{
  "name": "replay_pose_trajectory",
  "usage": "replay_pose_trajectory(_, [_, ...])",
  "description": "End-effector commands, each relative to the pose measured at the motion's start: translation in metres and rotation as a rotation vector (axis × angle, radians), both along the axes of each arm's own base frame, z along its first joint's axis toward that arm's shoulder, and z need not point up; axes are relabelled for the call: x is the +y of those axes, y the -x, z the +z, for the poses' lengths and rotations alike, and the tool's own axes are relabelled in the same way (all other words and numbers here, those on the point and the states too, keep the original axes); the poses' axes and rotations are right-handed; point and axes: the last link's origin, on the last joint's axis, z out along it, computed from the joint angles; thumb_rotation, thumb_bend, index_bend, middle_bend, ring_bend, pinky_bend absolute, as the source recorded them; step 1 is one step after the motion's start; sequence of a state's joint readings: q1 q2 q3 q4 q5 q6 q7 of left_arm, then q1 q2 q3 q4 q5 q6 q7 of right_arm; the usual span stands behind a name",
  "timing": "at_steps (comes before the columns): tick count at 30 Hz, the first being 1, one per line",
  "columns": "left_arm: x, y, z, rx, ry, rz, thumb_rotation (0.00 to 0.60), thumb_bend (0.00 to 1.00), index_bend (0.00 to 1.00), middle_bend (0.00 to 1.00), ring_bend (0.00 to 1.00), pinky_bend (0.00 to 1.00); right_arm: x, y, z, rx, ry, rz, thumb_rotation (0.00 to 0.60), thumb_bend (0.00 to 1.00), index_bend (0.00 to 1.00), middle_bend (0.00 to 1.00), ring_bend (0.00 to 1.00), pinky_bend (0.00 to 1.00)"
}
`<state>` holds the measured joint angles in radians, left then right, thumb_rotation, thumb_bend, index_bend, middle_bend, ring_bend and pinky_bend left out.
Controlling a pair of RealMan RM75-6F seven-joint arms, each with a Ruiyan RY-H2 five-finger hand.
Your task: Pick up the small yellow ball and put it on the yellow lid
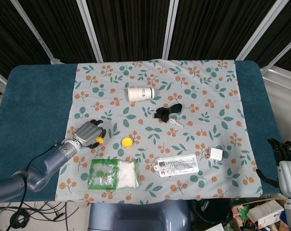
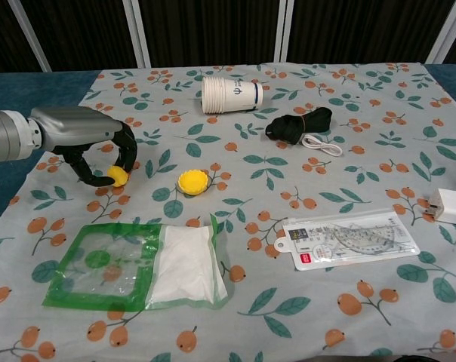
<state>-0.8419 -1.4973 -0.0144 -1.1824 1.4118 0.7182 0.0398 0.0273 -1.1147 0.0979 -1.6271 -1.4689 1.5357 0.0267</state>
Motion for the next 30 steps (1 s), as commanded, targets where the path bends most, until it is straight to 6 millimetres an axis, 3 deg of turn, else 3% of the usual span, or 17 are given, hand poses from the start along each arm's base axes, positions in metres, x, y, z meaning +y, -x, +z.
replay_pose_trajectory(1, [0.002,-0.004,0.008,-0.021,-0.020,-0.005,0.600,0.42,0.46,0.50,0.11,0.21,0.000,0.000,0.000,-0.001,0.000,0.000,0.600,0.12,0.11,0.09,0.11,0.19])
replay_pose_trajectory(5, [0.005,-0.013,0.019,-0.051,-0.043,-0.026,0.600,0.42,0.46,0.50,0.11,0.21,0.000,0.000,0.000,-0.002,-0.001,0.002,0.600,0.12,0.11,0.09,0.11,0.19])
replay_pose_trajectory(11, [-0.001,-0.044,0.024,-0.173,-0.055,-0.077,0.600,0.42,0.47,0.50,0.11,0.21,0.000,-0.001,0.000,-0.004,0.000,0.003,0.600,0.12,0.11,0.09,0.11,0.19])
replay_pose_trajectory(20, [-0.014,-0.082,0.004,-0.192,0.000,-0.181,0.600,0.42,0.47,0.50,0.11,0.21,0.001,-0.002,0.000,-0.007,0.002,0.007,0.600,0.12,0.11,0.09,0.11,0.19])
replay_pose_trajectory(30, [-0.012,-0.097,-0.029,-0.149,0.042,-0.173,0.600,0.42,0.46,0.49,0.11,0.21,0.002,-0.001,0.001,-0.011,0.005,0.004,0.600,0.13,0.11,0.09,0.11,0.19])
